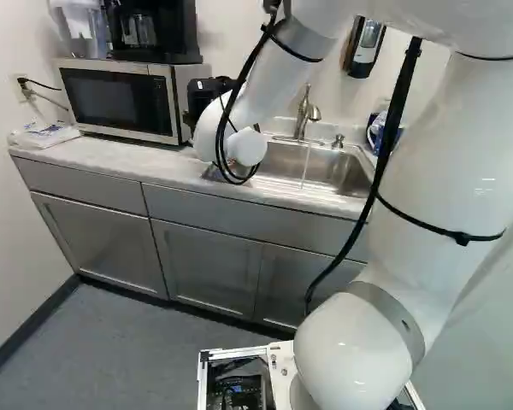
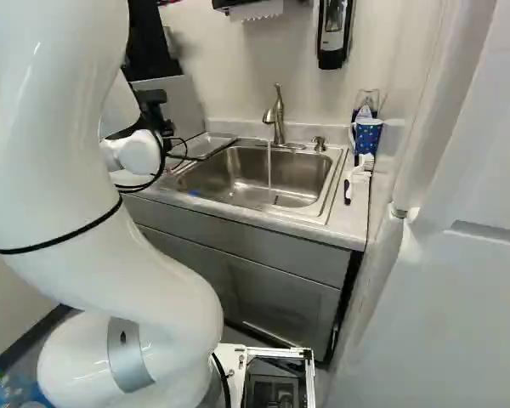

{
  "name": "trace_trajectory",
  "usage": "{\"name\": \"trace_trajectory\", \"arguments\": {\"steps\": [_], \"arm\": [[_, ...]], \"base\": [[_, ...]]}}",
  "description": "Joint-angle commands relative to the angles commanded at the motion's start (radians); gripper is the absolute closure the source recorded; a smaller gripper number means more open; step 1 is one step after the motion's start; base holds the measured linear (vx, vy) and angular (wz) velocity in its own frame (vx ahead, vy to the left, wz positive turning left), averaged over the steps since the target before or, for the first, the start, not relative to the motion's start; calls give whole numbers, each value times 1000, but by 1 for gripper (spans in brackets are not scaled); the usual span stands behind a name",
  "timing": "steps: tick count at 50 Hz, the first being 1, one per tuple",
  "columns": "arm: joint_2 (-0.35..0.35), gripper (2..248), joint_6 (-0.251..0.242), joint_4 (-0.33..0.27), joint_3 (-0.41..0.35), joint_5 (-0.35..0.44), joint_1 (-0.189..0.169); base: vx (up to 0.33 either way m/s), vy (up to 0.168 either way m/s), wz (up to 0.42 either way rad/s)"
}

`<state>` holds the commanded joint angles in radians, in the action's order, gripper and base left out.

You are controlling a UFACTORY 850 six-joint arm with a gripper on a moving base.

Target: Rinse the cup and place it in the tray

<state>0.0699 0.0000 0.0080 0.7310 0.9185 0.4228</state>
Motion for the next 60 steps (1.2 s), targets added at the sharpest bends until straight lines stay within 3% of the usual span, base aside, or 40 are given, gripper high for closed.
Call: {"name": "trace_trajectory", "arguments": {"steps": [60], "arm": [[-39,124,0,0,-4,-18,-185]], "base": [[0,0,0]]}}
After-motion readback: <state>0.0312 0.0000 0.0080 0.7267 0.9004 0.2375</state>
